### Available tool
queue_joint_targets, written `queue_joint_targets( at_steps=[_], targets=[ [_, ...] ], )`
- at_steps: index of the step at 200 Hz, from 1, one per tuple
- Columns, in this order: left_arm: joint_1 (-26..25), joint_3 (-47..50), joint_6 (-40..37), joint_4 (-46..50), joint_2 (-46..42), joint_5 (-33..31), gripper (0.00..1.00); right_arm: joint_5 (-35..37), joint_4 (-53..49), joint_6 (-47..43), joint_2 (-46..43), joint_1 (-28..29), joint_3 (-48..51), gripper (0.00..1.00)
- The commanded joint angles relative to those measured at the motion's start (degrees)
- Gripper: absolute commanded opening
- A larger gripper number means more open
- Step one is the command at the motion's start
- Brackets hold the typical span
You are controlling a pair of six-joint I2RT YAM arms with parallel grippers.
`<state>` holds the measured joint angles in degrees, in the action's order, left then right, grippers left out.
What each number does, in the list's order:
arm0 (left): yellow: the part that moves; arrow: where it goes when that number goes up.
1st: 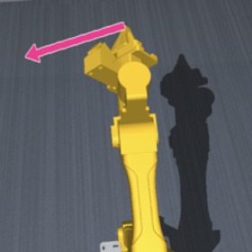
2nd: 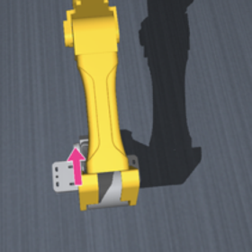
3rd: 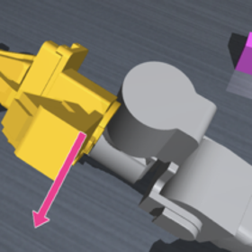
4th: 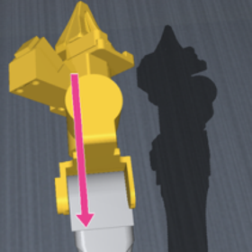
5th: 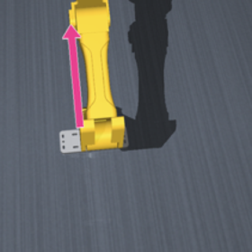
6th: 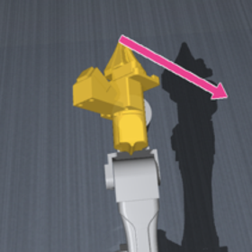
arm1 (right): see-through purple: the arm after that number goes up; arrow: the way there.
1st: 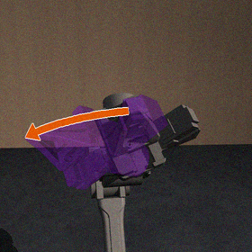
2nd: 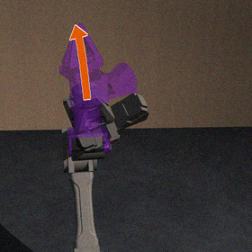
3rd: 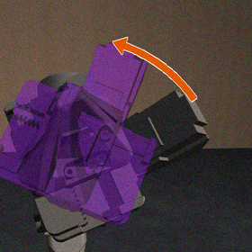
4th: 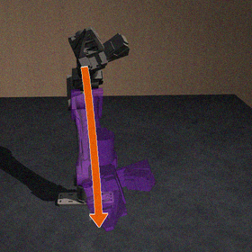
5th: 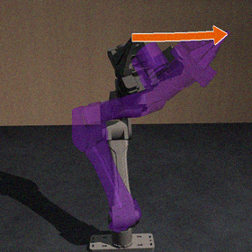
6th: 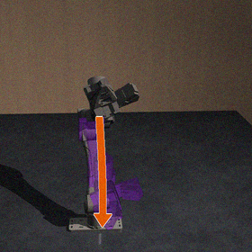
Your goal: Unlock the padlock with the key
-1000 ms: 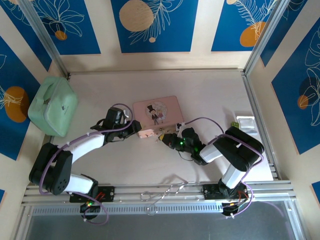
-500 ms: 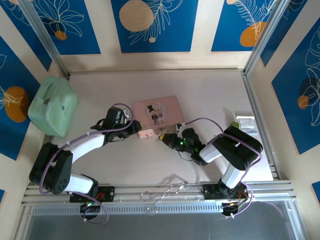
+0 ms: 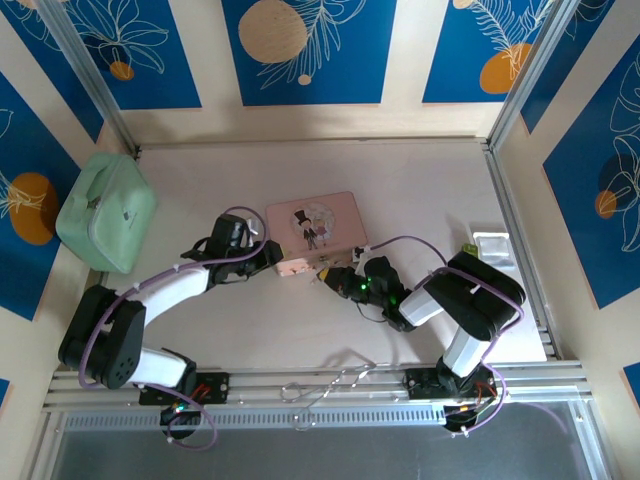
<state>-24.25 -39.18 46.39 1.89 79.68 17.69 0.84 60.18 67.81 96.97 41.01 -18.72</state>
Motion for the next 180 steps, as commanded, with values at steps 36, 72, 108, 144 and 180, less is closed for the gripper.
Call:
queue_joint_targets(
  at_steps=[36, 72, 108, 144, 180],
  targets=[
    [2.2, 1.9, -0.9, 7.0, 2.9, -7.7, 0.43, 1.6, 0.0, 0.1, -0.1, -0.1, 1.9, 0.00],
    [2.3, 1.8, -1.1, 7.0, 2.9, -7.5, 0.43, 1.5, 0.4, 0.1, 0.6, -0.1, 1.9, 0.00],
    [2.3, 1.4, -1.8, 7.2, 2.9, -7.5, 0.43, 1.5, -0.2, 0.0, 1.0, 0.0, 1.5, 0.00],
    [2.3, 0.4, -2.7, 6.9, 2.7, -6.6, 0.45, 2.4, -1.2, 0.1, 0.6, 1.6, 0.7, 0.00],
    [2.2, 0.1, -1.9, 6.1, -0.4, -5.3, 0.53, 2.8, -2.1, 0.1, 0.4, 2.3, 0.2, 0.00]
  ],
)
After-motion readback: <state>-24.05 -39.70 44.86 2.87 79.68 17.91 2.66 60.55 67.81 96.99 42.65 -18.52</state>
